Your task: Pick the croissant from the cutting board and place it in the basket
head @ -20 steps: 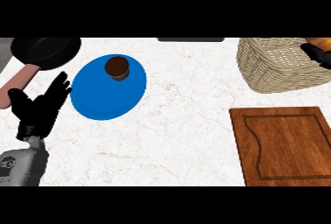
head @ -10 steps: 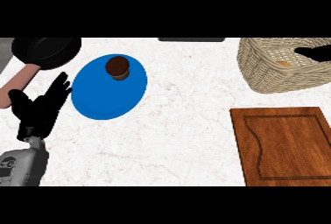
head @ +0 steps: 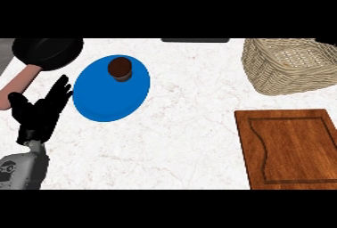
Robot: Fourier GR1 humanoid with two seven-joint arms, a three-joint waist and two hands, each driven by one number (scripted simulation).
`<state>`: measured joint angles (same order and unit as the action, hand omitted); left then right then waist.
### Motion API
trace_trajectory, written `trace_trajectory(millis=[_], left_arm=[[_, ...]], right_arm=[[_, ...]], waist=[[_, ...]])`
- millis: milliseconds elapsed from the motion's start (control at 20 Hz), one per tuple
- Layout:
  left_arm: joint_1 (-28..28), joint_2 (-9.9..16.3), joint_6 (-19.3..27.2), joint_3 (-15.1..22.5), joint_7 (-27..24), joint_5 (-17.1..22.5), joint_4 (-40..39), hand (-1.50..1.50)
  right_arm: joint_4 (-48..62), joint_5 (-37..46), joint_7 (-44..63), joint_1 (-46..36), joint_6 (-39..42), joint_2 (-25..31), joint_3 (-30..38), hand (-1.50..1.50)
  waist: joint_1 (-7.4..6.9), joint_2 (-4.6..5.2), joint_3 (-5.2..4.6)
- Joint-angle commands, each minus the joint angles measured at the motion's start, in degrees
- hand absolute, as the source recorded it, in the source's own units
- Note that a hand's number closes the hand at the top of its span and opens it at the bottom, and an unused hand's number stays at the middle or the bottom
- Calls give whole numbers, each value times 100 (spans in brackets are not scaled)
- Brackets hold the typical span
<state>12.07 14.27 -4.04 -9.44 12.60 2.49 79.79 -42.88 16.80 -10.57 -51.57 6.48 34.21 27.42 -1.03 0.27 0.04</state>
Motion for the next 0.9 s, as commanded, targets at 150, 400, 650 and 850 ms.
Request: trace_trajectory(millis=[150,400,650,850], left_arm=[[-43,-13,-2,38,56,-17,157,0],[-26,69,-16,-65,85,27,168,0],[64,58,-96,-83,-153,41,-71,0],[-7,-68,-42,46,-64,2,136,0]], right_arm=[[1064,-905,556,-435,242,901,1144,-150],[1942,-1192,-21,35,1408,2076,1527,-150],[2380,-956,-393,400,2486,2728,1270,-150],[2695,-993,-798,789,3093,3077,1358,-150]], waist=[[-26,17,5],[-48,54,18],[-101,108,28],[-135,104,41]])
